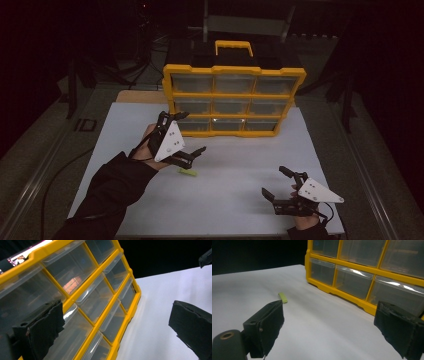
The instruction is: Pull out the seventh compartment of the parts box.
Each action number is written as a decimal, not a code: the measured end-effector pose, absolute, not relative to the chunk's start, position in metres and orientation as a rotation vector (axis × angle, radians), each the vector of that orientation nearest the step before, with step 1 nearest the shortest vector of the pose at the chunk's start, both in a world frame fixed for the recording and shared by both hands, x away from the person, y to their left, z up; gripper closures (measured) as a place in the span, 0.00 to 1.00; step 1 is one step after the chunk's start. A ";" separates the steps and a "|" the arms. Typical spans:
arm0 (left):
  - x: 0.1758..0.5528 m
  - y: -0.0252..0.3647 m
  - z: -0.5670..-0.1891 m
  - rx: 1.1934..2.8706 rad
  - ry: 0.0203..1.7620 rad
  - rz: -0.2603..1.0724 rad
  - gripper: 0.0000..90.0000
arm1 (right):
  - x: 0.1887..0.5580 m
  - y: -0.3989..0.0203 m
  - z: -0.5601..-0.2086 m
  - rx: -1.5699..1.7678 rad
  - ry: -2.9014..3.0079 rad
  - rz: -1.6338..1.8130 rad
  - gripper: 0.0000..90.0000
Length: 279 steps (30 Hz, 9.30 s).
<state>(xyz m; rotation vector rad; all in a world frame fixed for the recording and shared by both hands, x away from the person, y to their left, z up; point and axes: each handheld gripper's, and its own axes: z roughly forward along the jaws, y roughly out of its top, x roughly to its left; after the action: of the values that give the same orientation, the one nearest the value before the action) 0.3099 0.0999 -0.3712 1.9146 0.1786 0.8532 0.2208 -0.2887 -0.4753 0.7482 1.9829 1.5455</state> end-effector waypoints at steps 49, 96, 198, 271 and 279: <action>0.390 0.068 -0.452 2.066 -0.094 1.022 0.30 | 0.223 -0.289 -0.477 0.754 1.997 1.562 0.10; 0.409 0.044 -0.479 2.292 -0.232 1.369 0.67 | 0.223 -0.286 -0.478 0.757 2.022 1.559 0.10; 0.385 0.039 -0.465 2.382 -0.227 1.282 0.84 | 0.227 -0.288 -0.477 0.768 1.983 1.551 0.10; 0.377 0.072 -0.420 2.139 0.340 0.700 0.20 | 0.230 -0.287 -0.478 0.770 2.004 1.577 0.10; 0.382 0.092 -0.411 2.025 0.480 0.537 0.01 | 0.230 -0.286 -0.478 0.773 2.004 1.576 0.10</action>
<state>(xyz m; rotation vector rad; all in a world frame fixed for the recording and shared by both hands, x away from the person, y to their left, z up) 0.3815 0.0920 -0.4114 2.0252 0.4798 0.5366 0.2298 -0.2863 -0.4782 0.7729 2.0043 1.5762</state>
